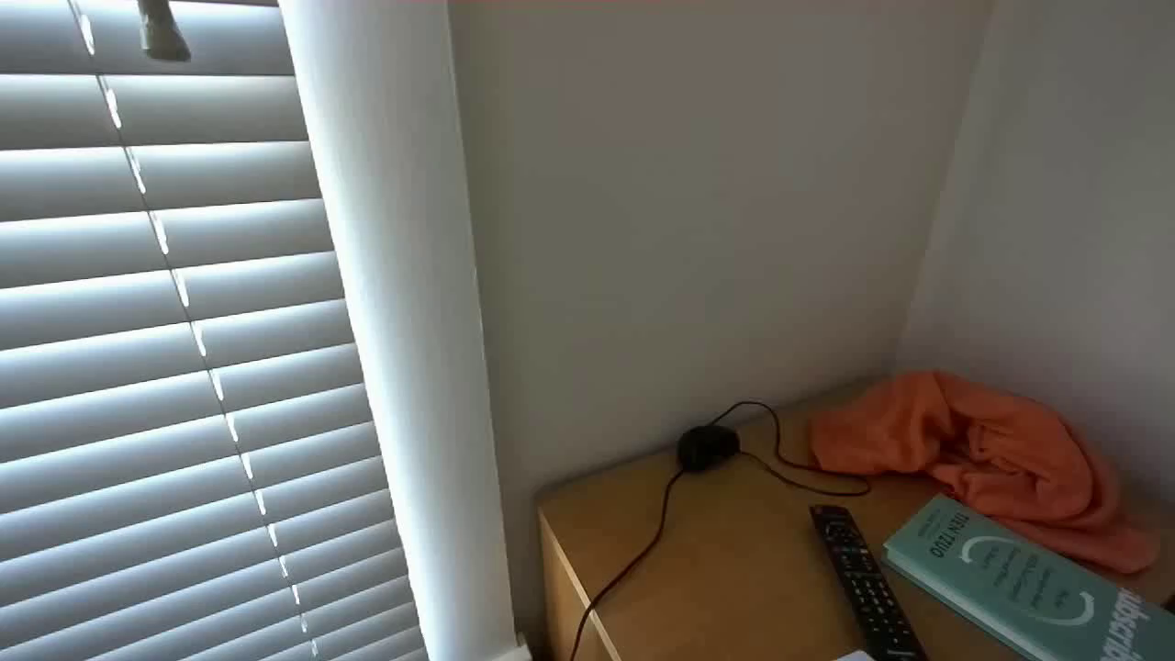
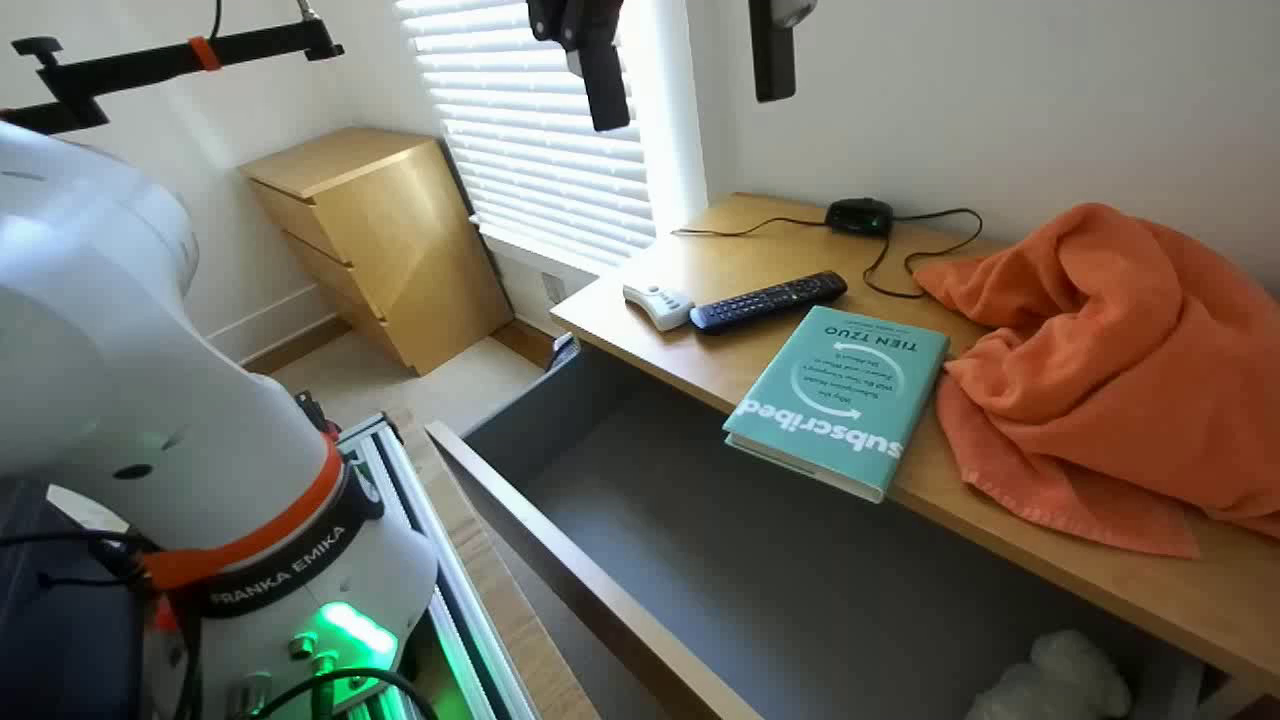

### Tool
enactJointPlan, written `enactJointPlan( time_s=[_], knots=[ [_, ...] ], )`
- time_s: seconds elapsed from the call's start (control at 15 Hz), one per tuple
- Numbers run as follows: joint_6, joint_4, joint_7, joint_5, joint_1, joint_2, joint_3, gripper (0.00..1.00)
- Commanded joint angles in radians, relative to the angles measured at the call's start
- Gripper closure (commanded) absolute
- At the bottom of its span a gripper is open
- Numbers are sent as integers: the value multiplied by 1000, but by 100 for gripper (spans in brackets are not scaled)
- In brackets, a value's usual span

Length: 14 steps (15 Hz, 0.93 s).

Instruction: Put the blue book in the drawer

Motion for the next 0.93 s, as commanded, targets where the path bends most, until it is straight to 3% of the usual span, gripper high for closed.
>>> enactJointPlan(
  time_s=[0.0,0.47,0.87],
  knots=[
    [-7,3,10,-10,21,-2,-15,0],
    [-11,15,24,-7,15,14,-17,0],
    [54,-29,-55,79,12,141,-167,0]
  ],
)
